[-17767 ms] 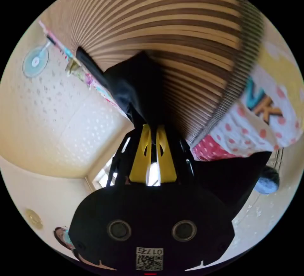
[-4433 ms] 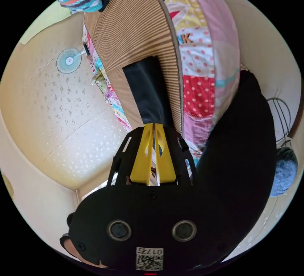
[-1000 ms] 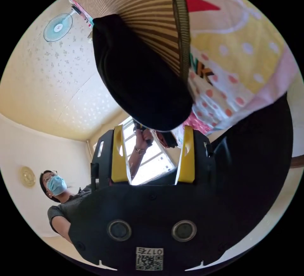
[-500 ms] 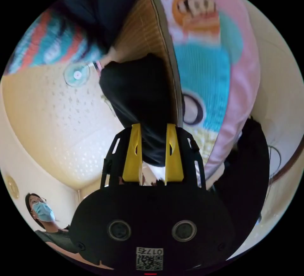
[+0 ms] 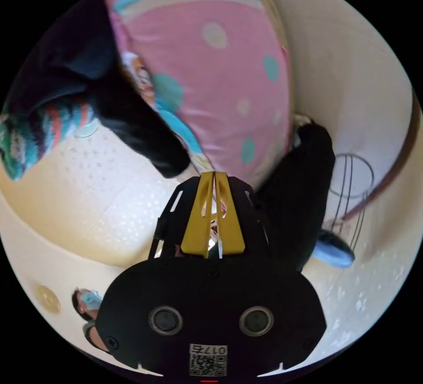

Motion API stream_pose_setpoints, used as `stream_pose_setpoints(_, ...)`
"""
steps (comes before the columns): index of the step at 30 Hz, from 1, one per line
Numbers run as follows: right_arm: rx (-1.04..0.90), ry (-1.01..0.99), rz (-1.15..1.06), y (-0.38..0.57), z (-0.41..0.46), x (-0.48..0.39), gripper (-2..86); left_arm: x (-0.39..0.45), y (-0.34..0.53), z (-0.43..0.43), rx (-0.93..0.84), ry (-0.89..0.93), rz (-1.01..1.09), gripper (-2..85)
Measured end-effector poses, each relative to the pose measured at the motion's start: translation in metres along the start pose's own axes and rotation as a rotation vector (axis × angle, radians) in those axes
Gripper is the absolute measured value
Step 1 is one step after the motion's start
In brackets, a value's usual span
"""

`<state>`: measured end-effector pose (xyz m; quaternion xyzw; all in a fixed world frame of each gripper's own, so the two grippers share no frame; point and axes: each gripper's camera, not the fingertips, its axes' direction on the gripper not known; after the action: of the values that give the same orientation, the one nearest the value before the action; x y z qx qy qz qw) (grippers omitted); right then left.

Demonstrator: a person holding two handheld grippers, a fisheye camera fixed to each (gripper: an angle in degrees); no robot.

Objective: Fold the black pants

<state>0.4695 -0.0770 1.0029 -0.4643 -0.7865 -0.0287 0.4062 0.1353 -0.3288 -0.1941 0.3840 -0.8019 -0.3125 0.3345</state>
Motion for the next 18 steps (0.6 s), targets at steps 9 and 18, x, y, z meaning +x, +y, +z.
stream_pose_setpoints(9,-0.089,-0.184,0.119,0.025,0.115,0.013,0.4,-0.179,0.304,-0.099,0.441,0.64,-0.448,6.8)
stream_pose_setpoints(18,-0.327,0.129,-0.22,0.024,0.231,-0.09,0.4,-0.203,0.484,-0.086,1.064,1.129,-0.411,4.2)
